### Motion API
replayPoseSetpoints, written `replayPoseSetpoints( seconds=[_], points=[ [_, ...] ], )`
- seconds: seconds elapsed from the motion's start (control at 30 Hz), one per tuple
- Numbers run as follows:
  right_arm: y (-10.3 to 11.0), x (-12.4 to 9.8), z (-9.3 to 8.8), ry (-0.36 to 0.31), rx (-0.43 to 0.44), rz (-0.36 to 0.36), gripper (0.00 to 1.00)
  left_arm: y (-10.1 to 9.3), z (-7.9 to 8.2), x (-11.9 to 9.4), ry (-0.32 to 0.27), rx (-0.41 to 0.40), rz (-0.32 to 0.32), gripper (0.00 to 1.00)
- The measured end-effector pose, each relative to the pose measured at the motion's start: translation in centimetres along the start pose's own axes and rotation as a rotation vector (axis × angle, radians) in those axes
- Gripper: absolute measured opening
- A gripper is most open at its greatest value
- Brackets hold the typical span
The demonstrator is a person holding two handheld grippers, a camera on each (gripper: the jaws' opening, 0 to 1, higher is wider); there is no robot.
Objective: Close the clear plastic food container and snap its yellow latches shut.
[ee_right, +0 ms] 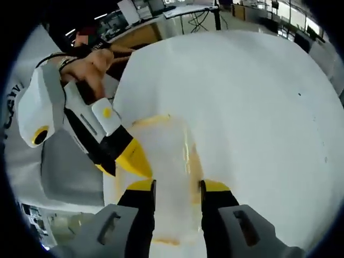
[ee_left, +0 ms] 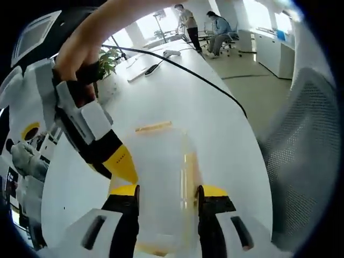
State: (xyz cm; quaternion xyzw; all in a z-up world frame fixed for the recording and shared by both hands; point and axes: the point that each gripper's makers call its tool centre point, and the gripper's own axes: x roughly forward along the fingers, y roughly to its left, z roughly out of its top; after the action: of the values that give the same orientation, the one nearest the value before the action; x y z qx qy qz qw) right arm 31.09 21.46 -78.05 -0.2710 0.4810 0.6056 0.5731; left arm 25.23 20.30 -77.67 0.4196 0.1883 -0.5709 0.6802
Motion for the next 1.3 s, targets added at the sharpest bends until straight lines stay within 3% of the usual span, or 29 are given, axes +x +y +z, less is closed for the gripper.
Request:
replayPoseSetpoints(
  seconds=[0.8,1.3],
  points=[
    [0.24,-0.19,-0.21,0.05,0.008,0.014,0.28,-0.34,0.34,0.18,-0.037,0.02,0.023,0.31],
    [-0.06,-0.12,-0.28,0.08,0.014,0.029,0.28,-0.32,0.27,0.24,-0.025,0.029,0.038,0.28]
  ],
)
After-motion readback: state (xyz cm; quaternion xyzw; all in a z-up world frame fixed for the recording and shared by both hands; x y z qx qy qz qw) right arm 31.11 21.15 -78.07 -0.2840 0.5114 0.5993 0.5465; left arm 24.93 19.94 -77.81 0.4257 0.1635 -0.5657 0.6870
